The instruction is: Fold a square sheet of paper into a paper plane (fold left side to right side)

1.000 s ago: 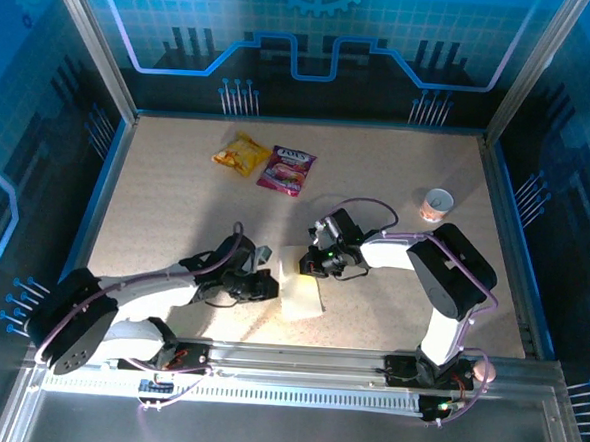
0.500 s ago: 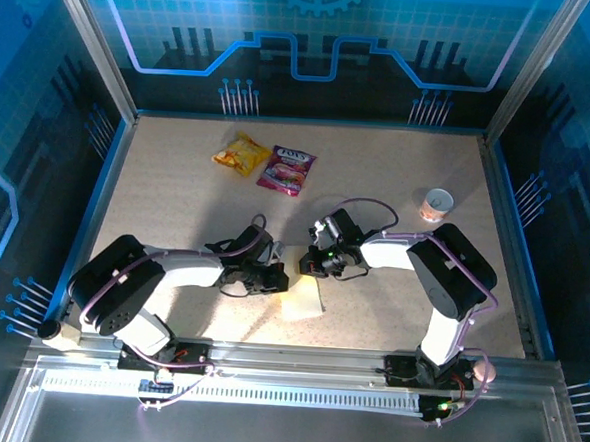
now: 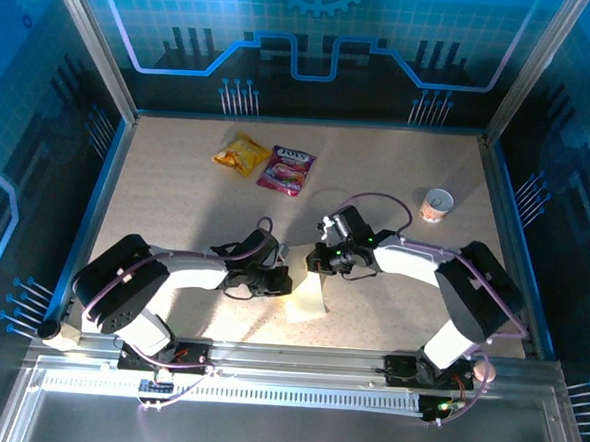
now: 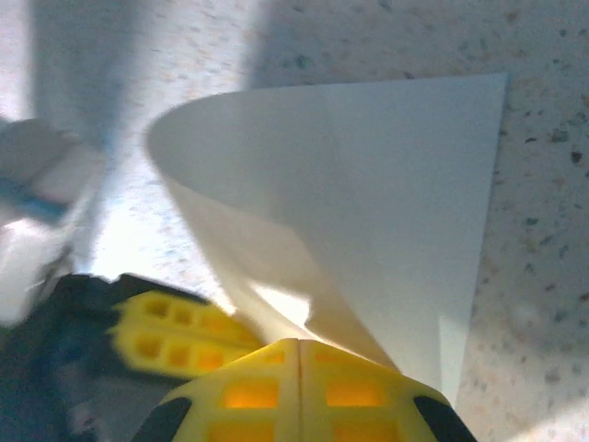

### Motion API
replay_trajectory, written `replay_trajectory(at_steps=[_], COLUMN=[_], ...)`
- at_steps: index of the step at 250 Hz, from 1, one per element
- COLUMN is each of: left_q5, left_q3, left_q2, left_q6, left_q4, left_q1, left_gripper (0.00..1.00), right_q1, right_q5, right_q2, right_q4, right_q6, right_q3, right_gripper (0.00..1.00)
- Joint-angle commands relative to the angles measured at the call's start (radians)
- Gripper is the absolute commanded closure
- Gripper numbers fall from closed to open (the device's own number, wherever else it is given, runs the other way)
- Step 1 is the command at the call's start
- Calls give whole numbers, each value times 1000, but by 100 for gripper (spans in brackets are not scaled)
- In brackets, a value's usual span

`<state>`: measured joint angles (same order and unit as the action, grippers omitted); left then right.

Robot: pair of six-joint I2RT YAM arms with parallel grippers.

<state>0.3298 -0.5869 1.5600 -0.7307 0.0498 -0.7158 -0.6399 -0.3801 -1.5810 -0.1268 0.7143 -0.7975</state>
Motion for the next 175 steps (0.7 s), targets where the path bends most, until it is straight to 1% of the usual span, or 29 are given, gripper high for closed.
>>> replay_trajectory(at_steps=[1, 32, 76, 138, 175], left_q5=[-26, -28, -25, -25, -19], left_q3=[0, -12, -24, -31, -35], left_q2=[13, 7, -3, 1, 0], left_q6=[-1, 10, 15, 15, 9], left_q4=[-51, -70, -85, -90, -80], left_q1=[-10, -9, -12, -16, -14], left_gripper=[100, 100, 100, 100, 100], right_q1=[1, -40, -98, -123, -128], right_q5=[-34, -42, -72, -53, -20], right_q2=[65, 97, 67, 11, -16], right_q4=[-45, -7, 136, 159, 129], right_q6=[14, 61, 140, 134, 121], right_q3=[66, 133, 199, 193, 198], right_gripper=[100, 100, 100, 100, 100])
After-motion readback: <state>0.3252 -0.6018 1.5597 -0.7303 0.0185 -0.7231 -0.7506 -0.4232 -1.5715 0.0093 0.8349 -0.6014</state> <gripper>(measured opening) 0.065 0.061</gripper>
